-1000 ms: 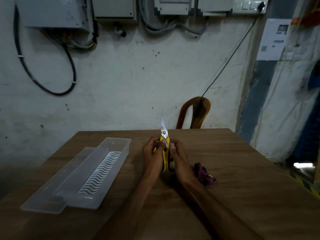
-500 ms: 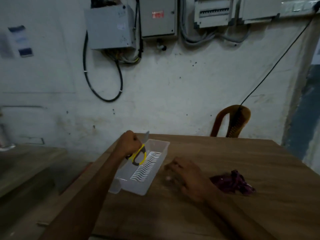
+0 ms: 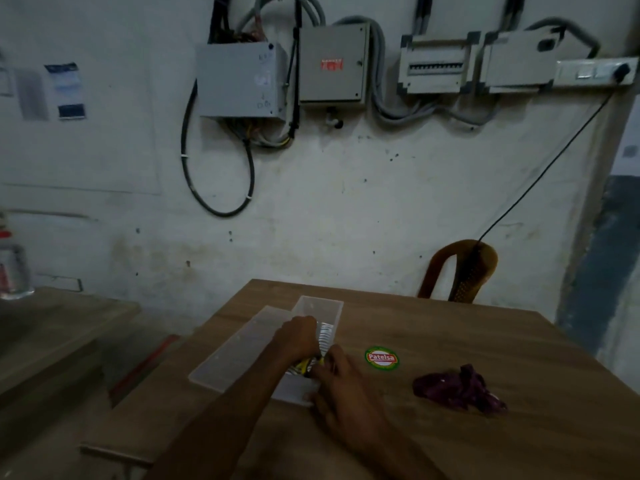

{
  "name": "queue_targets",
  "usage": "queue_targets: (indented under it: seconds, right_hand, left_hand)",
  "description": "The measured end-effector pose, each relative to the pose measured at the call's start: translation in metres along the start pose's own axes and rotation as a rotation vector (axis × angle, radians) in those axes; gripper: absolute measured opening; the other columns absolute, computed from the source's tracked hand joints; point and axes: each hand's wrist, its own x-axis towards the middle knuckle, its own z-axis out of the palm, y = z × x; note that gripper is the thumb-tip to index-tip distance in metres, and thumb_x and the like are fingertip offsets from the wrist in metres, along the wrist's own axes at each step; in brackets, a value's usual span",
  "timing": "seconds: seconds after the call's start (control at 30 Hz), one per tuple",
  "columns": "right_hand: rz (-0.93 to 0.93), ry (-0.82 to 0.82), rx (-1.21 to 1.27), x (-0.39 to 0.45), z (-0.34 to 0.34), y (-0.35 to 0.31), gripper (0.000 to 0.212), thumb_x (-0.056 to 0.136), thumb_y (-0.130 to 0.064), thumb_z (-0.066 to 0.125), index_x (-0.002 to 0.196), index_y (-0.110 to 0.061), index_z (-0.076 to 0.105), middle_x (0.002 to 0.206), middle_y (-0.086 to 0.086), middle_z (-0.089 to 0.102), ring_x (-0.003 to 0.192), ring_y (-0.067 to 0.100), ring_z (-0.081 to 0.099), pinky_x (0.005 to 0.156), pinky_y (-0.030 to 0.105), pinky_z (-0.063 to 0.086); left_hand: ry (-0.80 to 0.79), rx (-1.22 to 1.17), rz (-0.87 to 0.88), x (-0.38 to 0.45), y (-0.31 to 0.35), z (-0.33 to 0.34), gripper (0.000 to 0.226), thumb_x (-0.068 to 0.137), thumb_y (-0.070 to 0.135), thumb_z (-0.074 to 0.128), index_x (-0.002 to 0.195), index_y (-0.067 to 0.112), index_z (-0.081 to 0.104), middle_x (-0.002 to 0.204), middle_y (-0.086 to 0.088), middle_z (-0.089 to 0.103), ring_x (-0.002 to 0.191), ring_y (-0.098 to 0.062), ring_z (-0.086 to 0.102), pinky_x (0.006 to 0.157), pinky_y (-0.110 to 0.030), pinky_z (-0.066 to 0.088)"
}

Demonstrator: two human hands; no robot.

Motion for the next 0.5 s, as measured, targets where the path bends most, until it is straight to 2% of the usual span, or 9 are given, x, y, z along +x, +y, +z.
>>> queue_targets:
  seconds: [0.03, 0.1, 0.2, 0.27, 0.33, 0.4, 0.43, 0.5]
  right_hand:
    - [0.002, 0.016, 0.012, -0.002, 0.001, 0.003, 0.038, 0.086, -0.04, 0.044, 0.121, -0.029, 0.054, 0.128, 0.003, 0.043, 0.109, 0.027, 0.052, 0.082, 0.037, 0.048]
    - [-0.002, 0.049, 0.029, -0.007, 0.002, 0.008, 0.035, 0.087, -0.037, 0.048, 0.12, -0.027, 0.054, 0.123, 0.004, 0.045, 0.103, 0.028, 0.055, 0.077, 0.035, 0.048]
    - [-0.011, 0.113, 0.05, -0.015, 0.004, 0.013, 0.03, 0.089, -0.035, 0.056, 0.117, -0.025, 0.057, 0.115, 0.004, 0.05, 0.099, 0.026, 0.056, 0.074, 0.033, 0.048]
    - [-0.017, 0.138, 0.063, -0.018, 0.008, 0.014, 0.03, 0.089, -0.035, 0.058, 0.118, -0.027, 0.057, 0.113, 0.003, 0.05, 0.099, 0.024, 0.055, 0.076, 0.032, 0.049]
    - [-0.004, 0.162, 0.094, -0.019, 0.011, 0.014, 0.03, 0.09, -0.035, 0.056, 0.118, -0.028, 0.057, 0.114, 0.002, 0.048, 0.099, 0.023, 0.056, 0.077, 0.033, 0.051]
    - [0.008, 0.177, 0.127, -0.02, 0.012, 0.013, 0.029, 0.092, -0.035, 0.055, 0.12, -0.027, 0.058, 0.114, 0.001, 0.048, 0.098, 0.023, 0.056, 0.077, 0.034, 0.052]
    - [0.007, 0.188, 0.13, -0.02, 0.012, 0.013, 0.029, 0.093, -0.034, 0.055, 0.12, -0.026, 0.059, 0.114, 0.002, 0.048, 0.097, 0.023, 0.057, 0.078, 0.035, 0.052]
    - [0.004, 0.211, 0.142, -0.021, 0.012, 0.013, 0.029, 0.095, -0.034, 0.056, 0.122, -0.023, 0.061, 0.113, 0.003, 0.051, 0.096, 0.022, 0.057, 0.077, 0.035, 0.052]
  left_hand:
    - [0.03, 0.054, 0.024, -0.001, 0.002, -0.002, 0.04, 0.093, 0.025, 0.062, 0.126, 0.004, 0.054, 0.127, -0.018, 0.062, 0.115, -0.033, 0.061, 0.088, -0.039, 0.05]
    - [0.194, 0.096, 0.057, -0.001, 0.0, -0.009, 0.029, 0.095, 0.027, 0.056, 0.116, 0.007, 0.061, 0.12, -0.016, 0.066, 0.111, -0.032, 0.063, 0.087, -0.039, 0.05]
    - [0.503, -0.026, 0.054, -0.004, -0.021, -0.03, 0.02, 0.091, 0.025, 0.056, 0.094, 0.013, 0.071, 0.098, -0.013, 0.073, 0.096, -0.034, 0.068, 0.077, -0.037, 0.051]
    - [0.563, -0.035, -0.013, -0.006, -0.049, -0.04, 0.016, 0.09, 0.023, 0.058, 0.094, 0.013, 0.071, 0.096, -0.014, 0.073, 0.093, -0.037, 0.068, 0.075, -0.037, 0.05]
    - [0.419, 0.111, -0.085, -0.012, -0.077, -0.036, 0.024, 0.092, 0.036, 0.06, 0.1, 0.014, 0.067, 0.105, -0.013, 0.072, 0.099, -0.034, 0.068, 0.078, -0.035, 0.05]
    - [0.209, 0.152, -0.058, -0.018, -0.094, -0.019, 0.028, 0.09, 0.049, 0.063, 0.092, 0.021, 0.067, 0.107, -0.011, 0.072, 0.099, -0.028, 0.068, 0.073, -0.031, 0.046]
    - [0.14, 0.141, -0.033, -0.02, -0.099, -0.009, 0.029, 0.09, 0.052, 0.063, 0.087, 0.023, 0.065, 0.106, -0.01, 0.073, 0.096, -0.026, 0.068, 0.069, -0.029, 0.044]
    - [0.073, 0.199, -0.024, -0.023, -0.099, 0.003, 0.031, 0.095, 0.05, 0.056, 0.096, 0.02, 0.064, 0.111, -0.01, 0.071, 0.099, -0.025, 0.067, 0.073, -0.03, 0.045]
